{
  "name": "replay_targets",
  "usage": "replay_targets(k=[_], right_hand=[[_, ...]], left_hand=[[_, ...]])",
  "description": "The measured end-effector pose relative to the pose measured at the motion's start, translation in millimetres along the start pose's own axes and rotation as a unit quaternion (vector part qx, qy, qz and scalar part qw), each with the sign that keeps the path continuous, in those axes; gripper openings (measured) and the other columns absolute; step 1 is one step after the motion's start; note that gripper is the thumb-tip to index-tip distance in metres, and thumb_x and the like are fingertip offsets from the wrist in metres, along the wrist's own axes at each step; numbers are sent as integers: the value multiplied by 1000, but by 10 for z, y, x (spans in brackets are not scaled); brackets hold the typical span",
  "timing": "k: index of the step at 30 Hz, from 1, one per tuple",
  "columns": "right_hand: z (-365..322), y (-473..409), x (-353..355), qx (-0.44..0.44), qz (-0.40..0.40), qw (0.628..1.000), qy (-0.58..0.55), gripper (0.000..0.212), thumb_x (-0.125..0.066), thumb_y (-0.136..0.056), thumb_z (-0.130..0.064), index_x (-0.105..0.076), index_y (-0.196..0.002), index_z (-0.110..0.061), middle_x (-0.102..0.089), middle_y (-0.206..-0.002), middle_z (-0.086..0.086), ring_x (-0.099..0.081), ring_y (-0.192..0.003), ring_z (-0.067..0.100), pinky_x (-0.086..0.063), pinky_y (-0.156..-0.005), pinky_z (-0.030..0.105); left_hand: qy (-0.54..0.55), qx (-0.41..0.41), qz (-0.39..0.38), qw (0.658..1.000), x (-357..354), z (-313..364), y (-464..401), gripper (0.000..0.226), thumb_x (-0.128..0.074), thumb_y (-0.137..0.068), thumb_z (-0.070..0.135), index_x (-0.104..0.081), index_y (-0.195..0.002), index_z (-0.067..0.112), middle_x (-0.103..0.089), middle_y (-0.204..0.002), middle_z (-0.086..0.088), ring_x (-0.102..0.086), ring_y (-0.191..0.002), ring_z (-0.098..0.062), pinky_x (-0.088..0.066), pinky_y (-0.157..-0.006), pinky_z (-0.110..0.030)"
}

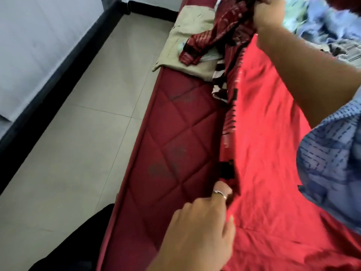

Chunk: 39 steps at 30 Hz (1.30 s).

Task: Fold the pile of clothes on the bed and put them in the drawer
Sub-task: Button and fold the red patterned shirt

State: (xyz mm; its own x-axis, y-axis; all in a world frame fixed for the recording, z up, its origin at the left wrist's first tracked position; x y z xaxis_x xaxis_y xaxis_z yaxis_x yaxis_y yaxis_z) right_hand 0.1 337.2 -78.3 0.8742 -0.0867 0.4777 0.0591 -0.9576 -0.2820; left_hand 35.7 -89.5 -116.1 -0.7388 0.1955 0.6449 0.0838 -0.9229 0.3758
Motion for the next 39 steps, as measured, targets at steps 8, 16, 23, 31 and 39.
replay_targets(k=[8, 16, 23, 31, 39], right_hand=[[1128, -532, 1367, -167, 22, 975, -145, 14, -58, -84, -23, -59, -91, -11, -62, -84, -3, -62, -65, 4, -56, -68, 22], [1811, 300, 1647, -283, -112, 933, -190, 18, -50, -93, -4, -52, -95, -21, -60, -87, -6, -58, -78, 7, -49, -62, 29], [1870, 712, 1708, -234, -88, 943, -220, 20, -53, -93, -2, -45, -96, -20, -59, -82, -2, -57, -67, 8, -47, -61, 18], [2092, 2010, 2751, -58, -217, 945, 237, 35, -67, -86, -14, -60, -120, -6, -56, -108, 10, -55, -98, 22, -39, -91, 29], [2133, 3239, 3813, -218, -135, 889, 379, 74, -75, -80, -28, -38, -138, -1, -41, -131, 29, -42, -118, 50, -33, -102, 48]], left_hand=[[12, -24, -141, 990, -727, 739, -259, 52, -48, -95, 31, -23, -138, 46, -51, -133, -2, -51, -123, -28, -38, -99, -39], [-86, -4, -158, 984, -1461, 644, -507, 67, -48, -96, 30, -6, -149, 33, -35, -141, 3, -51, -124, -25, -41, -96, -44], [-109, -3, -138, 984, -1502, 693, -521, 63, -47, -96, 31, -12, -148, 32, -44, -141, 5, -53, -122, -25, -41, -98, -40], [-9, 57, 46, 997, -1281, 359, -482, 44, -52, -86, 60, -52, -117, 29, -65, -98, 6, -63, -97, -20, -49, -84, -38], [-84, 173, 111, 975, -1096, -98, -434, 36, -60, -88, 46, -54, -98, 12, -58, -106, -10, -59, -105, -34, -45, -83, -41]])
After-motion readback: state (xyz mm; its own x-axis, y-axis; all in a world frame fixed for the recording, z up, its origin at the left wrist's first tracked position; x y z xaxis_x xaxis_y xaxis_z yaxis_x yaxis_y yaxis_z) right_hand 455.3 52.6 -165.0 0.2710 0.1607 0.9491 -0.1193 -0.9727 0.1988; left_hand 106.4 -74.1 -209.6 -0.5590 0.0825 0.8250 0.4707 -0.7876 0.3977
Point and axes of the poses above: each hand's wrist, its own y-axis away from the middle knuckle, its own x-axis out of the back of the hand, z = x × y, the point moved 1 cm from there along -y, towards the middle knuckle
